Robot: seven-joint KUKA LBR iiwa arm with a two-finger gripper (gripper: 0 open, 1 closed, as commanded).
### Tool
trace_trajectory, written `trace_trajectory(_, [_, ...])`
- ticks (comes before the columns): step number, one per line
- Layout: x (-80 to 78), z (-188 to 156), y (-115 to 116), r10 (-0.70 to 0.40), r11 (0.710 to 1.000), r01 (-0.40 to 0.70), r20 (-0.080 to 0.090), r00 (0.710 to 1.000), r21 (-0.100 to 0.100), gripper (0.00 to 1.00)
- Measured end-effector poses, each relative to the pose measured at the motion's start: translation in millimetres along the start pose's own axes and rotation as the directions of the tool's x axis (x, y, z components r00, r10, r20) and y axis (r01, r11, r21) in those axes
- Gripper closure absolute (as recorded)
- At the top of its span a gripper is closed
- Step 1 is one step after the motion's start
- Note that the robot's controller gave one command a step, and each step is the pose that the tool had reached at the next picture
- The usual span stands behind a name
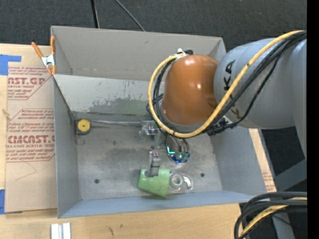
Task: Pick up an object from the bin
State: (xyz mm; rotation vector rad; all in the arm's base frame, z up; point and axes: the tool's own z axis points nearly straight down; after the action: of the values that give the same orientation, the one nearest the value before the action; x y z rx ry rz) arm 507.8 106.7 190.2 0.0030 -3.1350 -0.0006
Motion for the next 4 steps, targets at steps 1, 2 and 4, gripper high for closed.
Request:
trace_trajectory(1, [24.7, 122, -54, -0.101, 0.995, 0.101, 0.016, 0.995, 0.000, 0.00])
trace_trajectory(2, [23.7, 90, -50, 0.083, 0.997, -0.083, 0.008, 0.997, -0.001, 0.00])
trace_trajectory(4, [29.2, 122, -58, 0.522, 0.853, -0.522, 0.003, 0.853, -0.001, 0.00])
